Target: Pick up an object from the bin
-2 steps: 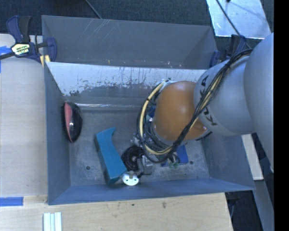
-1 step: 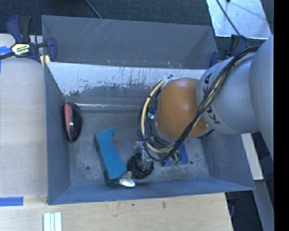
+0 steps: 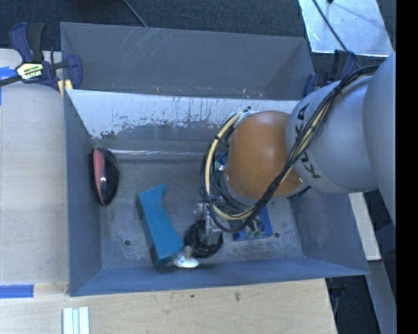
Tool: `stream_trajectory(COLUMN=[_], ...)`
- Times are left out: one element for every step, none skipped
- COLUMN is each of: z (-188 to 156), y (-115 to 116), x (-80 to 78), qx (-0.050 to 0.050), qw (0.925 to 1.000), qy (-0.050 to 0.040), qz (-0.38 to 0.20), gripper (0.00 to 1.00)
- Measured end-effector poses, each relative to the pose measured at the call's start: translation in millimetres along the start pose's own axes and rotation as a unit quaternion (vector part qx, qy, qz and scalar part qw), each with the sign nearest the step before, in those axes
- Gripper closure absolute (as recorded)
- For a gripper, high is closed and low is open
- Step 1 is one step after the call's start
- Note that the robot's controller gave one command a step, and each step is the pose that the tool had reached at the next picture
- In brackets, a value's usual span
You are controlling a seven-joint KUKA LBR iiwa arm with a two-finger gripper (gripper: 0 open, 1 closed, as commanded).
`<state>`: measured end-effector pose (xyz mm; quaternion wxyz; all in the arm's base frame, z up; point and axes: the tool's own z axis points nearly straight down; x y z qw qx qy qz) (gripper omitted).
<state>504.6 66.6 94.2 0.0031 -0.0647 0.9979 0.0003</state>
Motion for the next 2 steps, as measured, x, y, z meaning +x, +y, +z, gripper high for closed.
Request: stream_trajectory(z=[-8.9,-30.4], y=[-0.1,0.0], x=[2.2,2.6], qx=[0.0,0.0], qw=[1.0,1.0], qy=[0.0051,0.0057], qz=[0.0,0.0], gripper=[1.0,1.0])
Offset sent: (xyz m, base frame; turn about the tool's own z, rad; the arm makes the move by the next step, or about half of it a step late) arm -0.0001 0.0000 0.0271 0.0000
